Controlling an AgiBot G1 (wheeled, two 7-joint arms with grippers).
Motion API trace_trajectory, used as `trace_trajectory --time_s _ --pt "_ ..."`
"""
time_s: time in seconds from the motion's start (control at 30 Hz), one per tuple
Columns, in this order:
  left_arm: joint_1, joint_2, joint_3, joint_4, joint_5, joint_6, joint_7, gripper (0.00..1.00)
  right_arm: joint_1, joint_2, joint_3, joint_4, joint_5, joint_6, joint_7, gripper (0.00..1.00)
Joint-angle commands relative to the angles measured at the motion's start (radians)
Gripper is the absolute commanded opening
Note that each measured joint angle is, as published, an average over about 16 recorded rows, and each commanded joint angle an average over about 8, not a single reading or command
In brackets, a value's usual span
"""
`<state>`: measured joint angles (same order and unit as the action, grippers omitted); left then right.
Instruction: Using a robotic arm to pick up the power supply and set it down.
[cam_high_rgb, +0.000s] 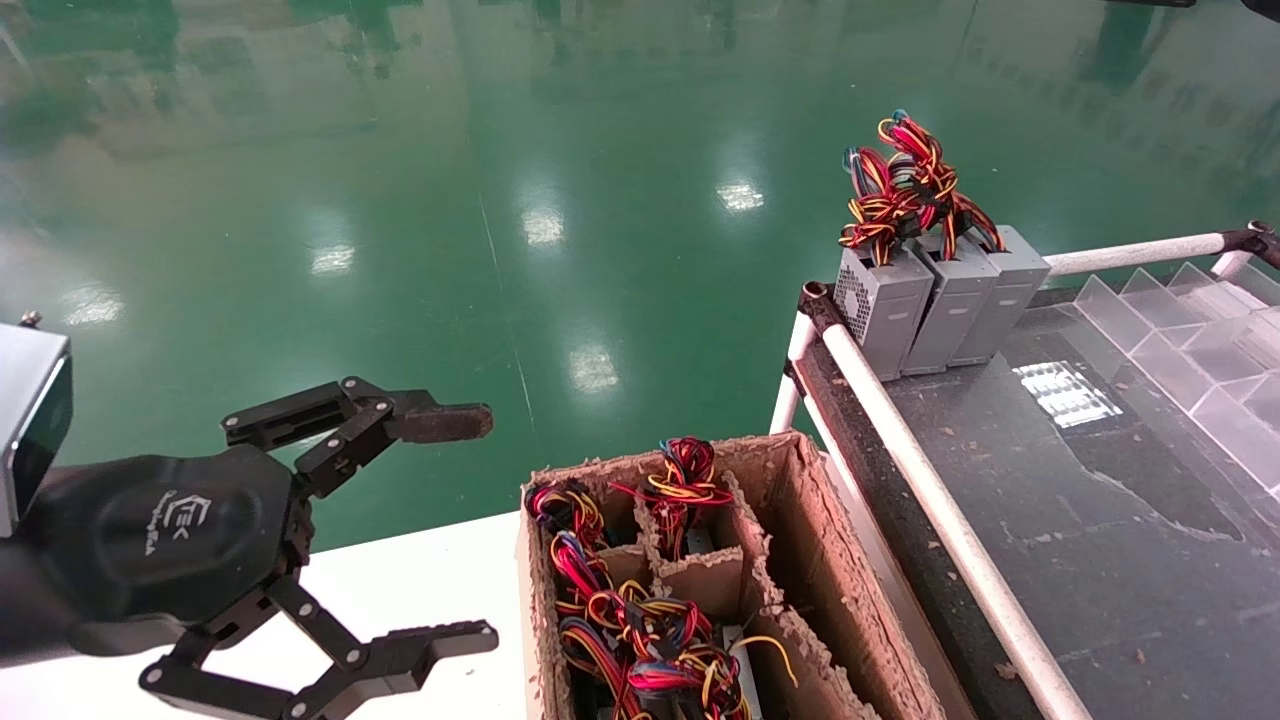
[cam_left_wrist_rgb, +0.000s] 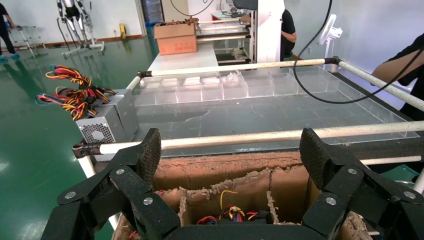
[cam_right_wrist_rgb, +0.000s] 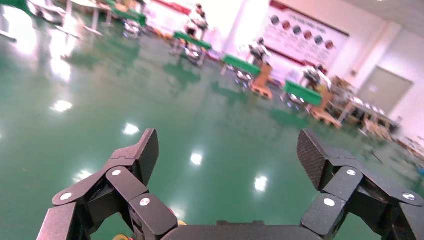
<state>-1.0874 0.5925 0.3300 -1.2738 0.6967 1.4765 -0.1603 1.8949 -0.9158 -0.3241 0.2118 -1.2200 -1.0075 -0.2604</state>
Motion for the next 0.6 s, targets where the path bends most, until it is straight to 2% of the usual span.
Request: trace_trajectory --time_s 0.03,0.5,0.6 --pt "0.000 0.000 0.000 0.000 0.000 0.000 0.000 1.00 -0.032 0.012 0.002 0.042 0.019 -0.019 0.018 1.00" --pt "0.000 0.000 0.000 0.000 0.000 0.000 0.000 1.00 -0.261 0.097 0.014 0.341 0.156 -0.155 0.142 1.00" --pt "0.000 0.000 0.000 0.000 0.000 0.000 0.000 1.00 -0.284 0.106 0.015 0.372 0.170 -0.169 0.155 1.00"
